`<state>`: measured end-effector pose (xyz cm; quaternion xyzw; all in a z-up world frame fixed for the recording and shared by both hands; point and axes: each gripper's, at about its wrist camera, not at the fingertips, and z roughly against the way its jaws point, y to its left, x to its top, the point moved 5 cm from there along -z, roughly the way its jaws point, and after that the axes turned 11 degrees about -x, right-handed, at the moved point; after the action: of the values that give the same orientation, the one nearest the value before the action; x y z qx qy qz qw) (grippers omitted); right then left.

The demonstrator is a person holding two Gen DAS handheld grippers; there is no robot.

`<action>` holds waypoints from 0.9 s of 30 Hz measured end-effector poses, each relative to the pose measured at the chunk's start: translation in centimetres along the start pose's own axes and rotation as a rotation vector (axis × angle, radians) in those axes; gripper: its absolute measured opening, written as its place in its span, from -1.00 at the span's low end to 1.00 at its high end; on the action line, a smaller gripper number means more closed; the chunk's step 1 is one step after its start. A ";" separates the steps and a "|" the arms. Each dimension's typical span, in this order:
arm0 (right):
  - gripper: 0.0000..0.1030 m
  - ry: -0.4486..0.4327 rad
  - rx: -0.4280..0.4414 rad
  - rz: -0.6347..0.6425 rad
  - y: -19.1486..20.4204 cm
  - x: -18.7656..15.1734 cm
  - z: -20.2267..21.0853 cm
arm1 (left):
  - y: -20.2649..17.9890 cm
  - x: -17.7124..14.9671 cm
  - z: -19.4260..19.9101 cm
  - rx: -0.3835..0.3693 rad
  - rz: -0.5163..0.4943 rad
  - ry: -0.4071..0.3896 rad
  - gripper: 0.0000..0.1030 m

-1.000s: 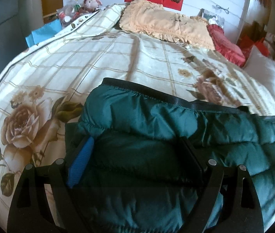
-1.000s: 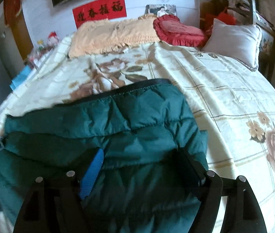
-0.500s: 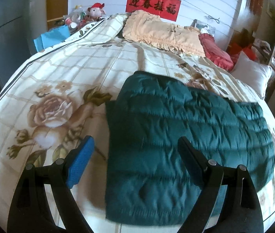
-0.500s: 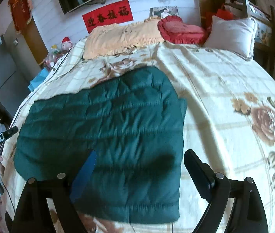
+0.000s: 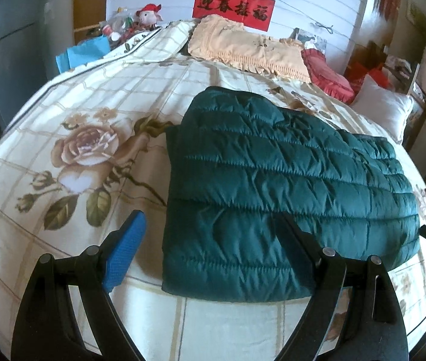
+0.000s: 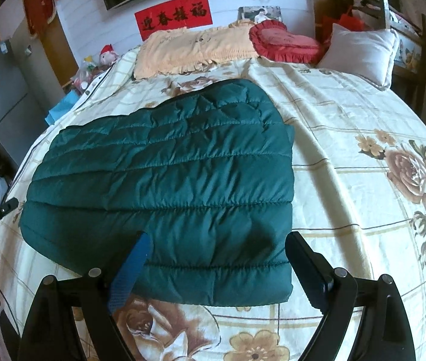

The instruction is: Fold large clothes

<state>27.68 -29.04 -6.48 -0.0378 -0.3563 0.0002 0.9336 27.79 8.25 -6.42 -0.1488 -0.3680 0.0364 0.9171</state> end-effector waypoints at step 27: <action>0.99 0.119 0.238 -0.137 -2.2 1.7 -7.7 | 3.8 -1.2 -7.0 -0.343 0.295 0.166 0.91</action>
<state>34.05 -31.75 -10.90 0.0978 -0.2997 -0.0233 0.9487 31.88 9.99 -13.11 -0.3570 -0.2666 0.0947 0.8902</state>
